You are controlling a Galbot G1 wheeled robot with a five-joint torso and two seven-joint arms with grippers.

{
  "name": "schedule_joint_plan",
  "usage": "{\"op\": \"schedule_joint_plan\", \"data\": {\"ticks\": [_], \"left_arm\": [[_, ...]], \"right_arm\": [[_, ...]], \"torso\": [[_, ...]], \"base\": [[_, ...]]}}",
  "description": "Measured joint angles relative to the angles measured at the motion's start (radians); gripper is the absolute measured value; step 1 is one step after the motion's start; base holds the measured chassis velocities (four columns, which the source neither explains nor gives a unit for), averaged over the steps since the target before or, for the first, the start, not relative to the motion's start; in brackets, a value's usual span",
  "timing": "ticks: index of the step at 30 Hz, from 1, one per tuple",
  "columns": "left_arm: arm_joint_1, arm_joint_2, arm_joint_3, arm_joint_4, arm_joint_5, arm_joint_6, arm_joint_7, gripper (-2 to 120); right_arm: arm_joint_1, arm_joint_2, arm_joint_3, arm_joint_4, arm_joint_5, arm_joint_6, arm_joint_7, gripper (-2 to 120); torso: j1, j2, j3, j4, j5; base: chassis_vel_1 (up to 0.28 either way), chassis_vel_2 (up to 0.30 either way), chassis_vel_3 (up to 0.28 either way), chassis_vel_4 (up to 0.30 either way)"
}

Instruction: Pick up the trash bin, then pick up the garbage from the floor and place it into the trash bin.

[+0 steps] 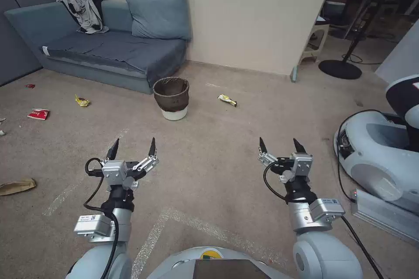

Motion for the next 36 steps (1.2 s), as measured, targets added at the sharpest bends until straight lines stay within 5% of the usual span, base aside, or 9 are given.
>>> {"op": "schedule_joint_plan", "data": {"ticks": [36], "left_arm": [[-0.002,-0.001,0.0,0.002,0.006,0.005,0.002,100]], "right_arm": [[0.003,0.002,0.003,-0.014,0.008,0.016,0.004,100]], "torso": [[0.0,0.0,0.0,0.0,0.0]], "base": [[-0.029,0.029,0.027,-0.03]]}}
